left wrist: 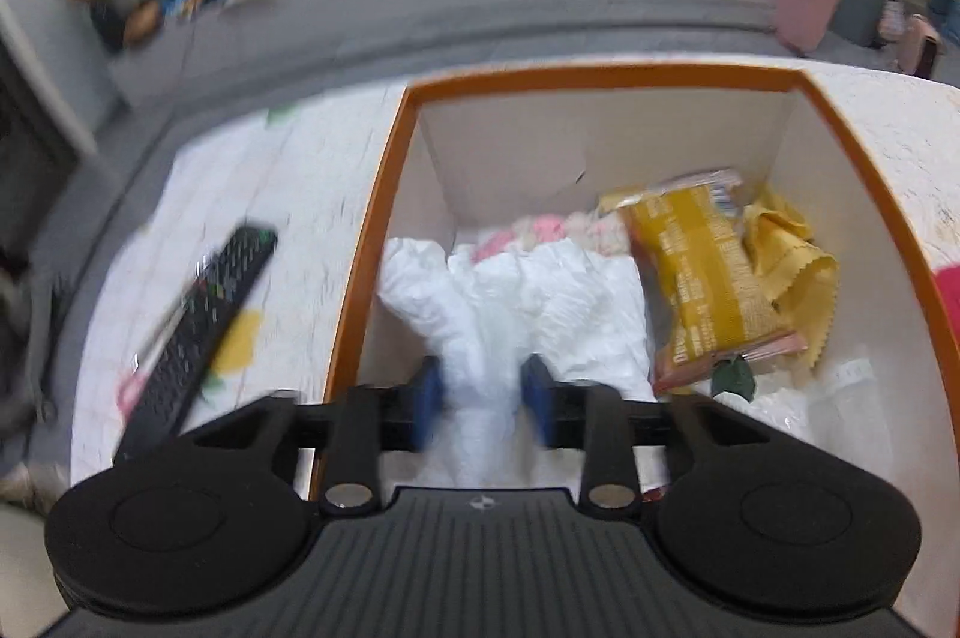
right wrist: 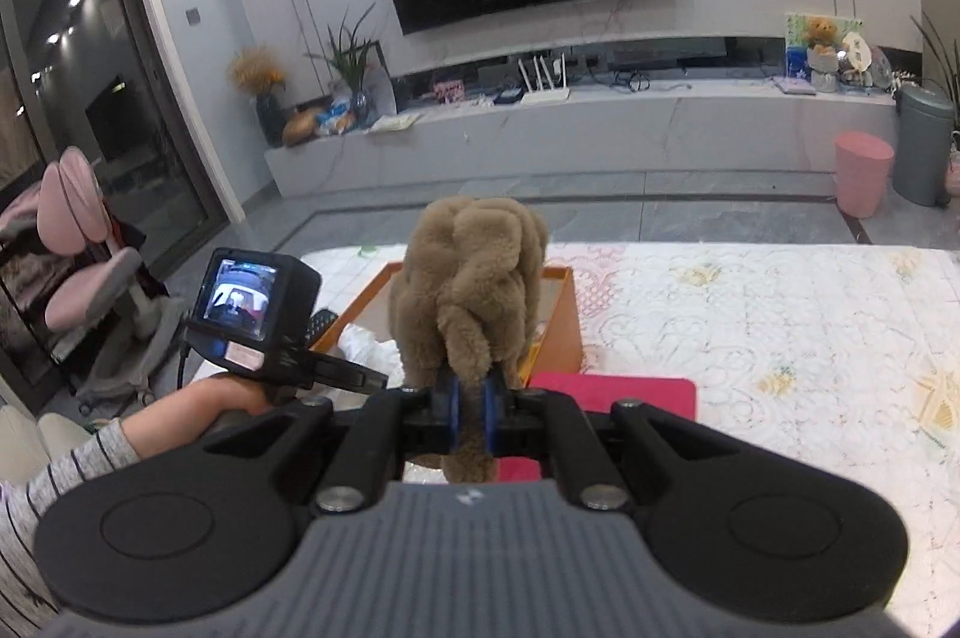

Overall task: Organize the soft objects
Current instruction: 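Carry the white cloth with the left tool while the right tool carries the teddy bear to the orange box, then open the left tool to drop the white cloth while the right tool lowers the teddy bear into the box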

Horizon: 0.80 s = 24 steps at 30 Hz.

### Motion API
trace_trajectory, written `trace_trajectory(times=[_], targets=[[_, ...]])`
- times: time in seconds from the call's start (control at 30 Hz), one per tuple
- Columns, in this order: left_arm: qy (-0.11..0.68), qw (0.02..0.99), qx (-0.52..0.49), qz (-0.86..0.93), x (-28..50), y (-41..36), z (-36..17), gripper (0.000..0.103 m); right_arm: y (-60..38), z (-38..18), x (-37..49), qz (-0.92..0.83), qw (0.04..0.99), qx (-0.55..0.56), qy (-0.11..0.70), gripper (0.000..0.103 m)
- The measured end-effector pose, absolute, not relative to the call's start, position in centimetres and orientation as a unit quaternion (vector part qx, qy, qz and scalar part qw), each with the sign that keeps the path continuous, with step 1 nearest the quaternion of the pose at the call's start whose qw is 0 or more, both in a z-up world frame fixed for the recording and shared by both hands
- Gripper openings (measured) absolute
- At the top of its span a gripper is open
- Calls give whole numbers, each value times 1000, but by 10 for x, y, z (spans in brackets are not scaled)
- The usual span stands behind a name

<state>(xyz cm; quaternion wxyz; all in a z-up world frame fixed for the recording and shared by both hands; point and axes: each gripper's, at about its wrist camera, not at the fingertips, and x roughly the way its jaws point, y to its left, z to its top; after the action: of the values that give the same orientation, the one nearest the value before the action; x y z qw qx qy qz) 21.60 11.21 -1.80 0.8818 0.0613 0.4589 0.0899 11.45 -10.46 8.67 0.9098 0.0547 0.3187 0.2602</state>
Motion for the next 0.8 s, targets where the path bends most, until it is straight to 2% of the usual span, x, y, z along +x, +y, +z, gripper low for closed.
trace_trajectory(times=[0.03,0.17,0.27,0.43,0.5,0.8], targets=[[451,886,69,84,210,109,-14,76,-100,84,118,261,907,55,325,5],[388,918,59,62,186,101,12,80,-80,75,136,260,901,56,343,5],[345,936,38,58,180,104,30,87,-66,70,145,259,899,41,351,5],[332,940,46,68,180,115,28,87,-41,56,168,272,888,26,371,5],[312,949,14,53,180,130,23,87,-32,47,186,271,881,22,388,5],[349,930,-108,38,189,172,5,87,28,7,256,293,834,-9,468,5]])
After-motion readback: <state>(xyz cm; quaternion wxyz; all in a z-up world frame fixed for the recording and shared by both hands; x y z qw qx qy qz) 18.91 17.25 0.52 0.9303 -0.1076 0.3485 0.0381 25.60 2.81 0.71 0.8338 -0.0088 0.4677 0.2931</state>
